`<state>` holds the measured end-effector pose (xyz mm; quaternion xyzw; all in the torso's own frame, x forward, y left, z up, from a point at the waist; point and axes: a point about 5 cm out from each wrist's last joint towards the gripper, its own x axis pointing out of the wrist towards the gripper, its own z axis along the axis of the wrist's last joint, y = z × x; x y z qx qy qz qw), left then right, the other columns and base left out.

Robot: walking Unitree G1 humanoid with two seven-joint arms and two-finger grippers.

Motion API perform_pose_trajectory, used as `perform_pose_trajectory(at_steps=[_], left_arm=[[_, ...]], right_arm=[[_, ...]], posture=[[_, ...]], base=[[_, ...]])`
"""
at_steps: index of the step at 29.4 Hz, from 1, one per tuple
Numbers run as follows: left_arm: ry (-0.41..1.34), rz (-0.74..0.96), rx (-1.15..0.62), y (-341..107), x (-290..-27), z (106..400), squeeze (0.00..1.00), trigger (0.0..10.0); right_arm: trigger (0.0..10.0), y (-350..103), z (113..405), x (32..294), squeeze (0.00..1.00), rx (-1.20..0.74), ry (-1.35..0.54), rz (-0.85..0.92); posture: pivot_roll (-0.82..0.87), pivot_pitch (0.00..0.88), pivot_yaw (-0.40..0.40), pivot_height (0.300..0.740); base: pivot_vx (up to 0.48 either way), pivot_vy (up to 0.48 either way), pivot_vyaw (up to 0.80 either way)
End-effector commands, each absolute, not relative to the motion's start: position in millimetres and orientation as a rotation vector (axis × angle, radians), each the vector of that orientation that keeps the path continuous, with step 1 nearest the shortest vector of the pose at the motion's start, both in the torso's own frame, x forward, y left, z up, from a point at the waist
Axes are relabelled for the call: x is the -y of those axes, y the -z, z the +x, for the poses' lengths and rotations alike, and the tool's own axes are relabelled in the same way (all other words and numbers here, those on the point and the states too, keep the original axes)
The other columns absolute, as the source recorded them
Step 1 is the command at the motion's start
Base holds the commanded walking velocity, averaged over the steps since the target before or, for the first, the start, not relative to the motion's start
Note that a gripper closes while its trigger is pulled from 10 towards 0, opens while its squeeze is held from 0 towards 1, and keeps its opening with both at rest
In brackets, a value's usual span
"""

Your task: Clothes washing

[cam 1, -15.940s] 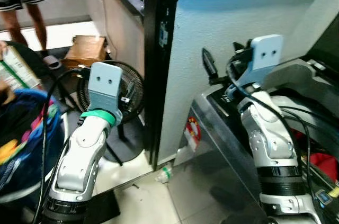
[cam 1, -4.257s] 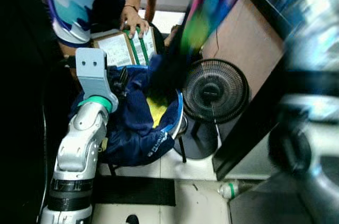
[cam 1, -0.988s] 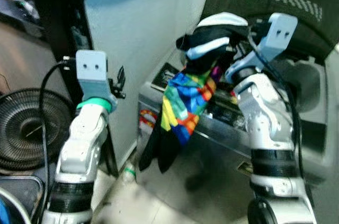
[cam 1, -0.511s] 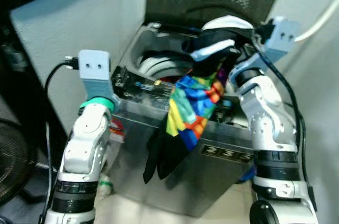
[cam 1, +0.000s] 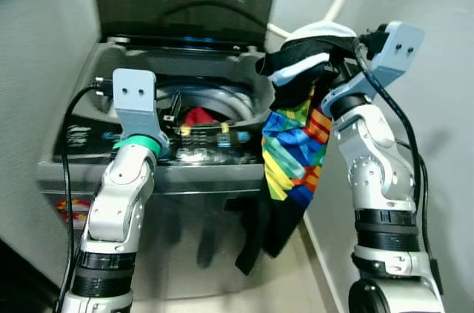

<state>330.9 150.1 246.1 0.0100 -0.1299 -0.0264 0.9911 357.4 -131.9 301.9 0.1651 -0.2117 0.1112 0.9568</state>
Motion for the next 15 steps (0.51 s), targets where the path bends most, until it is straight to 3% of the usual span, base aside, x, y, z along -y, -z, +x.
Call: perform_pose_trajectory(at_steps=[1, 11, 15], left_arm=[[0.06, 0.014, 0.255, -243.6, -147.2, 330.6, 0.0, 10.0], [0.066, -0.016, 0.247, -241.8, -146.5, 329.7, 0.0, 10.0], [0.07, -0.037, 0.248, -242.0, -146.2, 329.5, 0.0, 10.0]], right_arm=[[10.0, -304.3, 356.8, 136.3, 0.0, 0.442, -0.212, 0.335], [10.0, -305.9, 357.4, 137.1, 0.0, 0.447, -0.203, 0.328], [10.0, -306.9, 356.8, 136.7, 0.0, 0.464, -0.203, 0.302]], posture=[[0.04, 0.021, -0.036, 0.74], [0.04, 0.018, -0.044, 0.74], [0.04, 0.018, -0.044, 0.74]], base=[[0.0, 0.0, -0.8], [0.0, 0.0, -0.8], [0.0, 0.48, -0.2]])
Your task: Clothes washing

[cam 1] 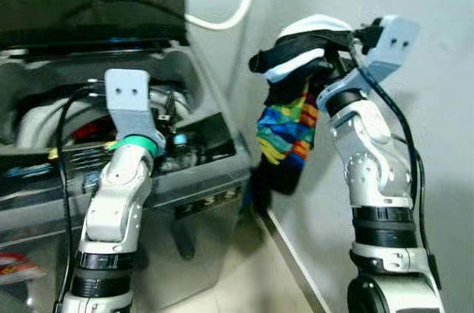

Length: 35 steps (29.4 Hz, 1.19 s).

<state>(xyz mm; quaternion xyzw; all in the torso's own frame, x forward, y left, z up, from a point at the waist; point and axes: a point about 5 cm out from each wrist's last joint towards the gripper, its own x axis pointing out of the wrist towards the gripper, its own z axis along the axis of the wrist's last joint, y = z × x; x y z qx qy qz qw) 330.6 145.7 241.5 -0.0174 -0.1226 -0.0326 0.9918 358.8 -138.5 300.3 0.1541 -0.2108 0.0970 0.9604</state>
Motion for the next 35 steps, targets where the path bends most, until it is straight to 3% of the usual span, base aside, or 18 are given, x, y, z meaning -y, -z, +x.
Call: perform_pose_trajectory(at_steps=[1, 6, 22, 35], left_arm=[[0.069, -0.029, 0.256, -243, -146, 329, 0.0, 10.0], [0.06, -0.026, 0.264, -244, -148, 327, 0.0, 10.0], [0.053, -0.024, 0.275, -246, -147, 325, 0.0, 10.0], [0.051, -0.022, 0.277, -248, -146, 326, 0.0, 10.0]], right_arm=[[10.0, -306, 357, 135, 0.0, 0.458, -0.209, 0.295], [10.0, -302, 357, 128, 0.0, 0.441, -0.239, 0.296], [10.0, -296, 352, 110, 0.0, 0.398, -0.351, 0.269], [10.0, -298, 348, 100, 0.0, 0.414, -0.426, 0.195]], posture=[[0.04, 0.018, -0.044, 0.74], [0.04, 0.017, -0.056, 0.74], [0.05, 0.029, -0.054, 0.74], [0.05, 0.027, -0.052, 0.74]], base=[[0.0, 0.48, 0.0], [0.0, 0.48, 0.0], [0.0, 0.0, 0.0], [0.0, 0.0, 0.8]])
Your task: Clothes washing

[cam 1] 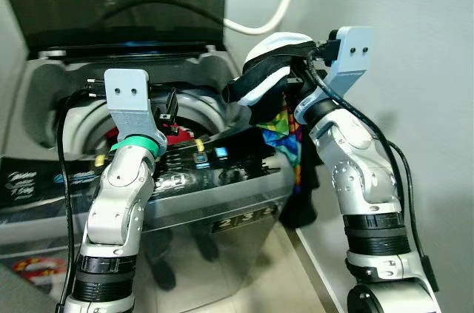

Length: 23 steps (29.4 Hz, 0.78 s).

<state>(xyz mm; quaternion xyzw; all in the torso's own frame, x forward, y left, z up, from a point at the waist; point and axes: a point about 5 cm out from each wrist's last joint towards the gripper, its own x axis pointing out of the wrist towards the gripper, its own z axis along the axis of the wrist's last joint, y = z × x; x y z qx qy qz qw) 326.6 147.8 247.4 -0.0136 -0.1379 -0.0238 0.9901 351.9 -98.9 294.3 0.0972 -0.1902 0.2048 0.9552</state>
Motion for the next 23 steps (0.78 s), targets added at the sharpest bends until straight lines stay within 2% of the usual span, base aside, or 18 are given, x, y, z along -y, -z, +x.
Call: perform_pose_trajectory(at_steps=[1, 23], left_arm=[[0.051, -0.022, 0.277, -248.4, -145.6, 325.6, 0.0, 10.0], [0.041, -0.016, 0.276, -247.1, -149.6, 324.2, 0.0, 10.0]], right_arm=[[10.0, -298.5, 347.7, 99.7, 0.0, 0.414, -0.426, 0.195], [10.0, -299.7, 348.5, 98.5, 0.0, 0.421, -0.429, 0.213]], posture=[[0.05, 0.027, -0.052, 0.74], [0.06, 0.015, -0.059, 0.74]], base=[[0.0, 0.0, 0.8], [0.0, 0.0, 0.8]])
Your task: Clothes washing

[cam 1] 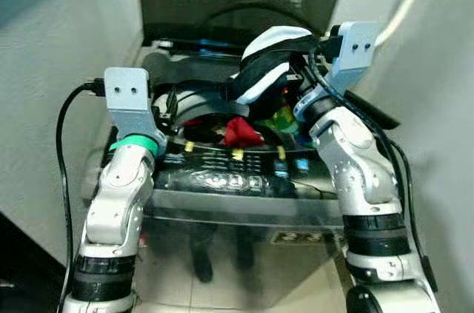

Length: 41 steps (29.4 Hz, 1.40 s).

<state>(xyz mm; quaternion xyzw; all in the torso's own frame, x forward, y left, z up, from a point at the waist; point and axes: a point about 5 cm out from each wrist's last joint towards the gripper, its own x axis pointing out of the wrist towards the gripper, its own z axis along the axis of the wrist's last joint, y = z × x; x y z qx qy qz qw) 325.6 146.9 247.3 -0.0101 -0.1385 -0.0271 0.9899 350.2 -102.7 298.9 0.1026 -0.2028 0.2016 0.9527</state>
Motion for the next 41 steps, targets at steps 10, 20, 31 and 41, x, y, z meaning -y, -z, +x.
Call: perform_pose_trajectory(at_steps=[10, 20, 31, 41], left_arm=[[0.047, -0.019, 0.27, -247, -148, 324, 0.0, 10.0], [0.054, -0.025, 0.265, -247, -148, 325, 0.0, 10.0], [0.055, -0.026, 0.261, -246, -149, 324, 0.0, 10.0], [0.052, -0.024, 0.263, -246, -148, 324, 0.0, 10.0]], right_arm=[[10.0, -295, 350, 103, 0.0, 0.403, -0.402, 0.271], [10.0, -293, 351, 106, 0.0, 0.393, -0.373, 0.275], [10.0, -294, 350, 104, 0.0, 0.396, -0.373, 0.265], [10.0, -308, 351, 84, 0.0, 0.398, -0.485, 0.139]], posture=[[0.07, 0.022, -0.054, 0.74], [0.06, 0.023, -0.048, 0.74], [0.06, 0.026, -0.051, 0.74], [0.05, 0.025, -0.042, 0.74]], base=[[0.0, 0.0, 0.32], [0.0, 0.0, 0.0], [0.0, 0.0, 0.0], [0.0, 0.0, 0.0]])
